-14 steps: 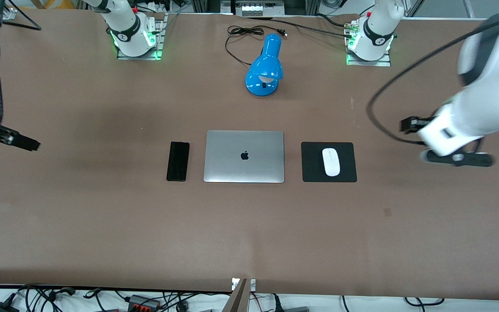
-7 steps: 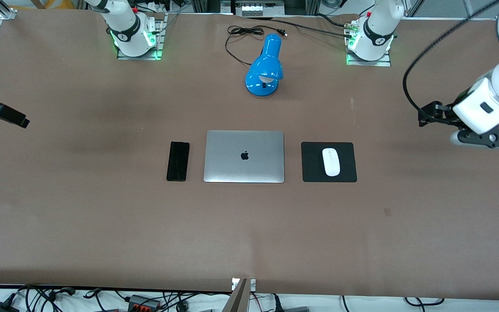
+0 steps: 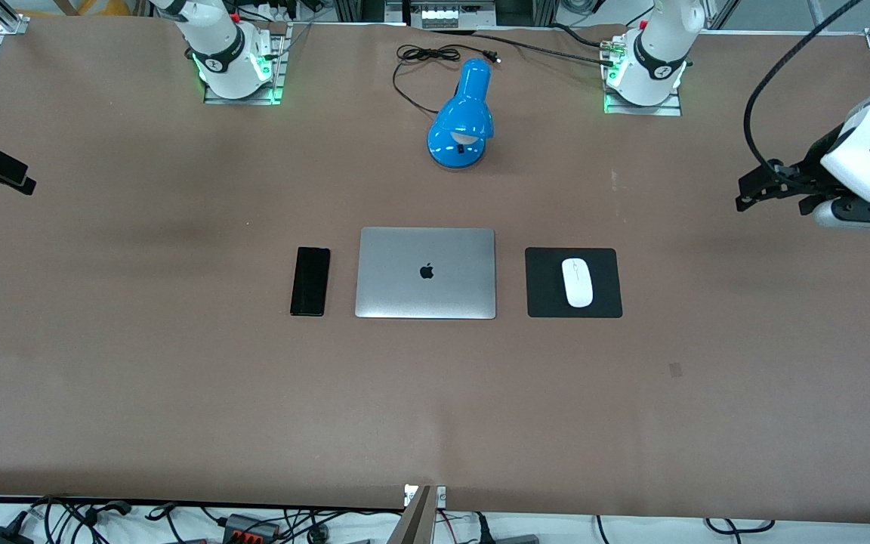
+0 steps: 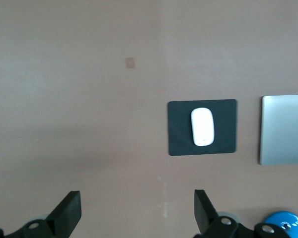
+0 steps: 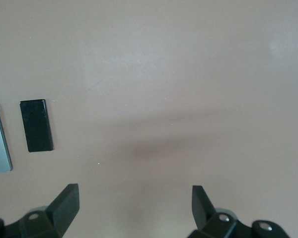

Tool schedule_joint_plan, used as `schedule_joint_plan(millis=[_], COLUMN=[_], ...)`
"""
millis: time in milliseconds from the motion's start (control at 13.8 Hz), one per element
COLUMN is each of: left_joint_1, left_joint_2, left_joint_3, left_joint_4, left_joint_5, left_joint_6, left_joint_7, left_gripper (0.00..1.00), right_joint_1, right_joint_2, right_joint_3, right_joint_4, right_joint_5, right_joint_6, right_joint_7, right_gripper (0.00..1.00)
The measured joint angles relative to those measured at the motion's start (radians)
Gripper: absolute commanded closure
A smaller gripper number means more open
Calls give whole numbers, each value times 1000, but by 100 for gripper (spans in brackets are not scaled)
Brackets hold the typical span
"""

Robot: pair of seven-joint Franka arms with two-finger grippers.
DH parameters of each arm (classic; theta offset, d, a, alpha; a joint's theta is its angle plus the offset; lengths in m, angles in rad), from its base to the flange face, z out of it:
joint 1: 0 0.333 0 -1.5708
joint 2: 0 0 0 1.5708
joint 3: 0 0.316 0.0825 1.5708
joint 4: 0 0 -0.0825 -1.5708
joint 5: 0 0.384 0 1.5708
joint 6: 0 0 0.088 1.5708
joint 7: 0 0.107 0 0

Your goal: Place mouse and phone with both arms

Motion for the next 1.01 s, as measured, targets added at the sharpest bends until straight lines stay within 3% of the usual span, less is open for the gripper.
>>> schedule_joint_plan(millis=[797, 1014], left_joint_1=[-12, -103], left_joint_2=[1, -12], left_joint_3=[-3, 70], left_joint_4=[54, 54], left_joint_5=[18, 18], left_joint_6=[-53, -51], left_joint_7=[-24, -29], left_gripper=[0, 0], right_joint_1=[-3, -3], right_joint_2=[11, 13], right_joint_3=[7, 7], right_joint_4=[-1, -1], right_joint_5=[0, 0], right_joint_6=[29, 29], right_joint_7=[-19, -19], right_gripper=[0, 0])
